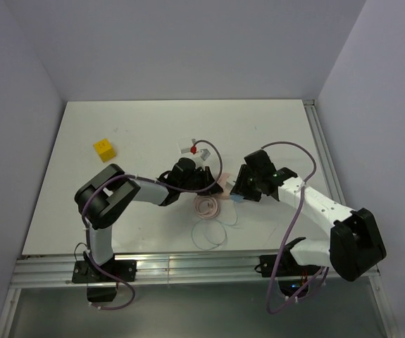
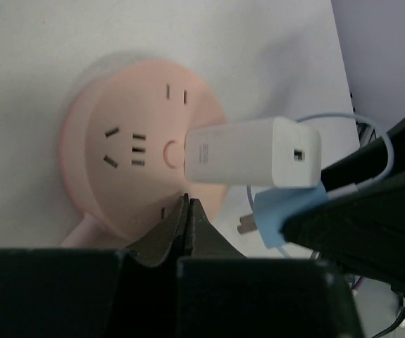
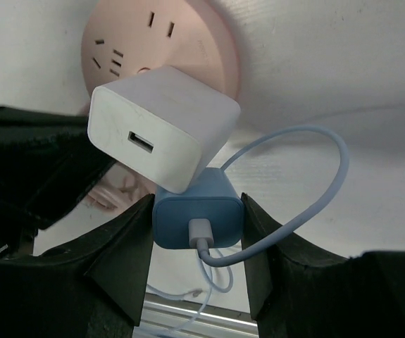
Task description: Insert the plug
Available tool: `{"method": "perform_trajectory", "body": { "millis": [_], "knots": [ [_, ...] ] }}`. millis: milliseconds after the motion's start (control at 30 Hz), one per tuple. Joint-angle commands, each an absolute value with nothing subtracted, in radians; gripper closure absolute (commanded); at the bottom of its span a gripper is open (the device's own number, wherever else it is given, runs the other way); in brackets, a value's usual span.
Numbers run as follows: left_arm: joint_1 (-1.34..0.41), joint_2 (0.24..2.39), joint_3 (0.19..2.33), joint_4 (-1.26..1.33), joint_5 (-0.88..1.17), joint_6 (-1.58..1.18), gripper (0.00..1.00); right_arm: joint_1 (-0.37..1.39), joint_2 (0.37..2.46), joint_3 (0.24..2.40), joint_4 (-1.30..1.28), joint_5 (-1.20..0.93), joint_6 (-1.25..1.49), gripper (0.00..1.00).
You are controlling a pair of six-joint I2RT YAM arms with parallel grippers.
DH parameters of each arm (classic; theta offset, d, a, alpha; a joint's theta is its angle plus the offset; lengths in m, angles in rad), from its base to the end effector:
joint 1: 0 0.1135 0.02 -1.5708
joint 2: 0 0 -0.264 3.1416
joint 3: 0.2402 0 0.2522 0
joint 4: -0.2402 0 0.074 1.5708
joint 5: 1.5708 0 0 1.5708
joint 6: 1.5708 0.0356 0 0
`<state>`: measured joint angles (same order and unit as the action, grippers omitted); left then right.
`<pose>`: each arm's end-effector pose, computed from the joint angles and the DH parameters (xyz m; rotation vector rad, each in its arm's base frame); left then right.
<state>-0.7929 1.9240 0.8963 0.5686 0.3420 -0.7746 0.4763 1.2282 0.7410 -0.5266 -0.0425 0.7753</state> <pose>0.2622 -0.2831 0.1348 0.2631 2.2578 -1.2676 0.2071 0.1085 0.2075 0.3819 2.6442 0.4935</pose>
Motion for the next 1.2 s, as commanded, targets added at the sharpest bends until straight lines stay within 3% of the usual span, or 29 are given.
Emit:
{"method": "perform_trajectory", "body": {
  "millis": [0, 300, 467, 833, 1167],
  "knots": [
    [-0.798, 1.862, 0.815, 0.642, 0.285, -0.818, 1.00, 0.465, 1.252, 0.811, -0.459, 0.014, 0.753, 1.00],
    [-0.796, 1.613, 0.772, 0.494, 0.040, -0.759, 1.00, 0.462, 1.287, 0.844, -0.465, 0.049, 0.695, 1.00],
    [-0.788, 1.577, 0.788, 0.342, -0.080, -0.741, 1.00, 0.462, 1.299, 0.847, -0.453, 0.034, 0.681, 1.00],
    [-0.792, 1.698, 0.703, 0.423, -0.009, -0.792, 1.00, 0.459, 1.336, 0.903, -0.460, 0.035, 0.649, 1.00],
    [-0.896, 1.807, 0.730, 0.514, 0.084, -0.834, 1.00, 0.423, 1.391, 0.957, -0.452, 0.009, 0.611, 1.00]
  ]
}}
